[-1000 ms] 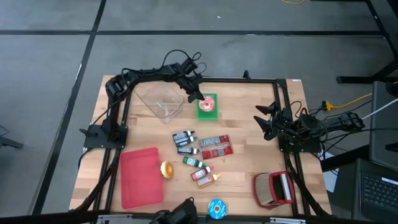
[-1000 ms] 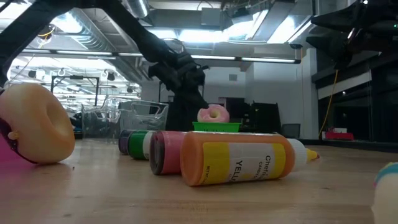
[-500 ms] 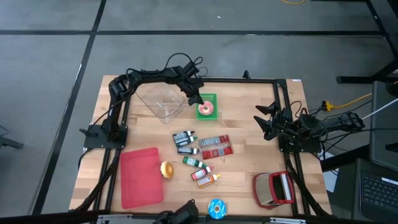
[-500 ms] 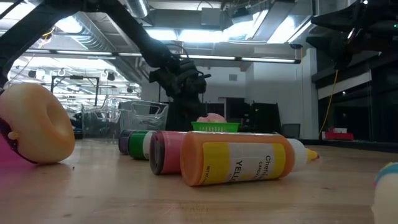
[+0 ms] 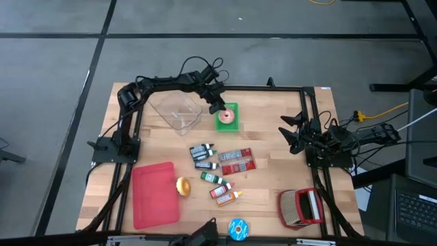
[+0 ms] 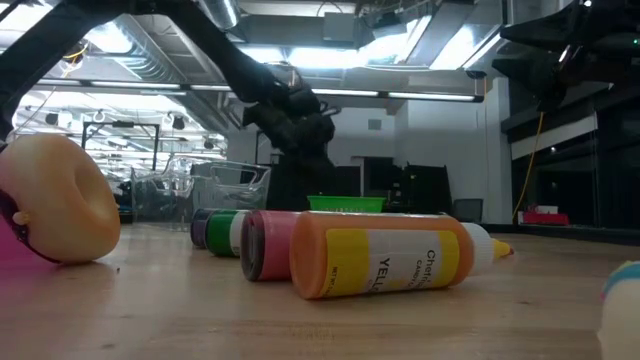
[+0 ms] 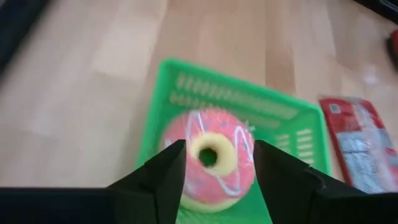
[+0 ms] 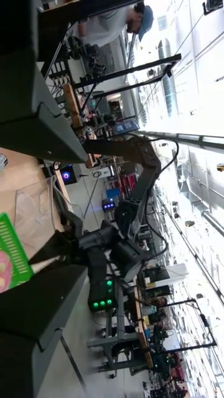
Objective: Pick & Place Food Item
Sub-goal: Put the blue donut into the green basket
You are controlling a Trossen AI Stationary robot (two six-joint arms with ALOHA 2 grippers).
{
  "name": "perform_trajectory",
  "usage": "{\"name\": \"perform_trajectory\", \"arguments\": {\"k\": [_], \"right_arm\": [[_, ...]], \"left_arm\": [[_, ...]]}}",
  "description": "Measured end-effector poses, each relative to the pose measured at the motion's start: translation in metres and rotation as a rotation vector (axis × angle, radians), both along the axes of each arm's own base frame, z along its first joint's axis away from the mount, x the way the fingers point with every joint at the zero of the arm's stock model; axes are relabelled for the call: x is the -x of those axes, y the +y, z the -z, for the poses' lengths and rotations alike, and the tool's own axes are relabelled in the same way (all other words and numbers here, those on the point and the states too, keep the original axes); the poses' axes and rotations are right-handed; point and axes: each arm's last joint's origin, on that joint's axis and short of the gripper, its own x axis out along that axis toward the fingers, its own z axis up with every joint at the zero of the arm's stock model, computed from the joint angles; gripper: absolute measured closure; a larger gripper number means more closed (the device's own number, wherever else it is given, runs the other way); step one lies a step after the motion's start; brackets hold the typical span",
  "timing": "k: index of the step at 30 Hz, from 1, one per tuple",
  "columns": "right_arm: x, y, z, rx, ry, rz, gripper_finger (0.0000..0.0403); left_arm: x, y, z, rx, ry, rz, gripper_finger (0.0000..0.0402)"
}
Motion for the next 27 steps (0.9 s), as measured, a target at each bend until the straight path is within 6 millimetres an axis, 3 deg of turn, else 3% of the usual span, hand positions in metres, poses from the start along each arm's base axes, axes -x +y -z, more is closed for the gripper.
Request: {"name": "perform_trajectory", "arguments": {"k": [6,11,15,19,23,27], "right_arm": [[0.0,0.0,0.0,0.0,0.0,0.0,0.012],[0.0,0.0,0.0,0.002,0.001,0.001,0.012],[0.0,0.0,0.0,0.005,0.002,0.001,0.012],[0.0,0.0,0.0,0.009,0.007,0.002,0.012],[0.0,0.0,0.001,0.033,0.019,0.009,0.012],[0.0,0.0,0.0,0.052,0.023,0.015,0.012]], "left_arm": [[-0.003,-0.012,-0.034,-0.111,-0.1,0.054,0.0211],[-0.002,-0.045,-0.083,-0.217,-0.212,0.148,0.0217],[0.007,-0.089,-0.133,-0.285,-0.312,0.235,0.0219],[0.031,-0.144,-0.175,-0.293,-0.338,0.307,0.0219],[0.057,-0.201,-0.192,-0.353,-0.203,0.288,0.0219],[0.074,-0.248,-0.188,-0.424,-0.025,0.239,0.0219]]}}
